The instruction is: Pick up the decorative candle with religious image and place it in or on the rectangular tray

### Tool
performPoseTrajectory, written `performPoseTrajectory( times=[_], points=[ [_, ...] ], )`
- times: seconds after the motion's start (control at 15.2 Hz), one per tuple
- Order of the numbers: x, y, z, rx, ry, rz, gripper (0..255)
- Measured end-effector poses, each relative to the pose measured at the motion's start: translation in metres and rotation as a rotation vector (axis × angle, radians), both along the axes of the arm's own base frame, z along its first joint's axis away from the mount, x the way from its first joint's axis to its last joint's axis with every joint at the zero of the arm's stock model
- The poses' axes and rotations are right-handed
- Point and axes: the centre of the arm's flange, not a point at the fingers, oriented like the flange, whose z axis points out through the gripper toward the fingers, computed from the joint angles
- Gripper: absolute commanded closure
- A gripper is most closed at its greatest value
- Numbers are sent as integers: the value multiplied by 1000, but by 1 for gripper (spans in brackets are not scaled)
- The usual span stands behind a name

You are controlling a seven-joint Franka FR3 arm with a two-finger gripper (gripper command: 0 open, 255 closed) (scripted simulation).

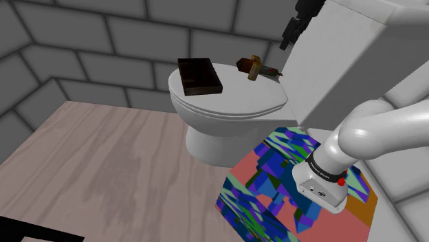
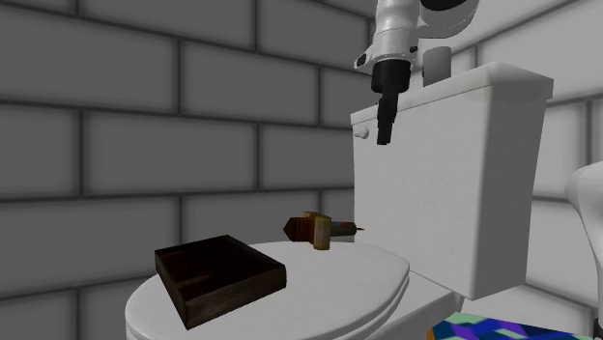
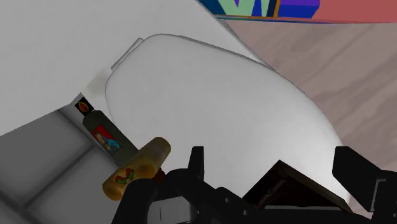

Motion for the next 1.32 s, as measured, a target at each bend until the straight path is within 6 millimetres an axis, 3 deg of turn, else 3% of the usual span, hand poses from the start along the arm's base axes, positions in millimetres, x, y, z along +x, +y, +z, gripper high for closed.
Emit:
performPoseTrajectory(
  times=[0.66, 1.32],
  points=[
    [38, -108, -75, 27, -1, 244, 0],
    [111, -198, -151, 52, -2, 488, 0]
  ],
)
